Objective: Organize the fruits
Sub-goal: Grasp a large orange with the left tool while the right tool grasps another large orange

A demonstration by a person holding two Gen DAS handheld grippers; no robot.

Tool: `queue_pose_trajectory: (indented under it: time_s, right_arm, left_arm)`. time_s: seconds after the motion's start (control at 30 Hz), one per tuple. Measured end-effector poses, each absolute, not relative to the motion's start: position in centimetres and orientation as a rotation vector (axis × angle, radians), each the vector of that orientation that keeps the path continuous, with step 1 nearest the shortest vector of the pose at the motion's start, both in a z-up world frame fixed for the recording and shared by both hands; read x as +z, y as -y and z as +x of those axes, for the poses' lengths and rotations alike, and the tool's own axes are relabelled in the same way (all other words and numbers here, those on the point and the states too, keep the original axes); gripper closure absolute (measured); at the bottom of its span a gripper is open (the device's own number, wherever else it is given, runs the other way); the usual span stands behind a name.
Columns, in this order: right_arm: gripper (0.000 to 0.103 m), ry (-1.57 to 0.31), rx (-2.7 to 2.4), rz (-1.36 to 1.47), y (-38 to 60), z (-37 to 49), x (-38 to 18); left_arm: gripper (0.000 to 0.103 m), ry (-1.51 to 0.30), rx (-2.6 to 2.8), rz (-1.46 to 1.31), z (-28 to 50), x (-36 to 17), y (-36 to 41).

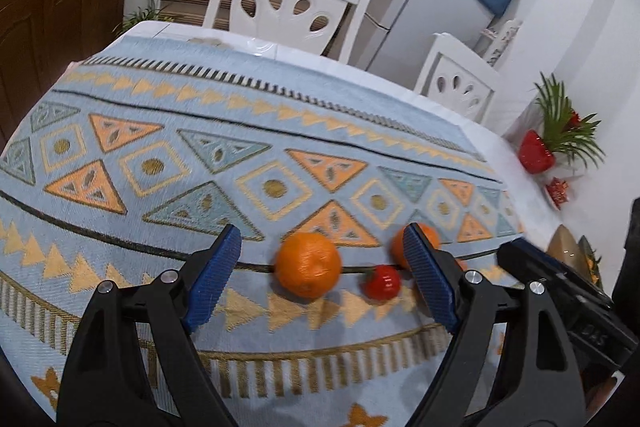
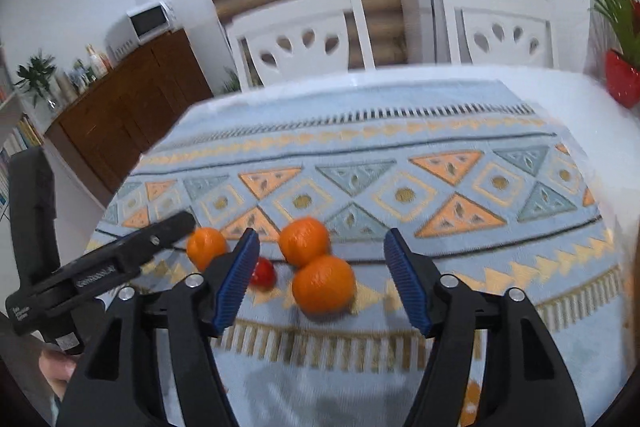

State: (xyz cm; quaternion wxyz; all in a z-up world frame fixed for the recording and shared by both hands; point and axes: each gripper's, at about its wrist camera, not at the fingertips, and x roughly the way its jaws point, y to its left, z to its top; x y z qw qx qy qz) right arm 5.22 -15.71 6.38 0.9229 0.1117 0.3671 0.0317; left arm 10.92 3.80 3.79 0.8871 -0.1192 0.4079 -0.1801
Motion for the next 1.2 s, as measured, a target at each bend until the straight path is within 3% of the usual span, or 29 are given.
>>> queue_pose_trajectory:
  time_s: [0.37, 0.83, 1.0, 1.07, 1.2]
  right_arm:
    - [0.034, -0.883, 0.09, 0.181, 14.4, 5.9, 1.7]
    - [0.04, -0.907, 0.105, 0.18, 14.2, 6.4, 1.0]
    - [0.04, -0.914, 0.105, 0.184, 14.4, 6.5, 0.9]
    - [0.04, -0.913, 0.105, 0.181, 14.3, 6.5, 0.9]
    - [0.042, -0.912, 0.107, 0.176, 14.2, 6.5, 0.9]
  left_arm:
    - [0.02, -0.916, -0.331, -0.166, 11.4, 1.7, -3.3]
    - [0.021, -0.893, -0.31, -0.077, 10.9, 1.8, -1.2]
    - [0.032, -0.91, -0.304, -0.063, 11.1, 1.6, -1.0]
    - [0.048, -0.916, -0.311, -0.064, 11.2, 1.4, -1.0]
    - [0.05, -0.921, -0.312, -0.053, 11.2, 1.3, -0.7]
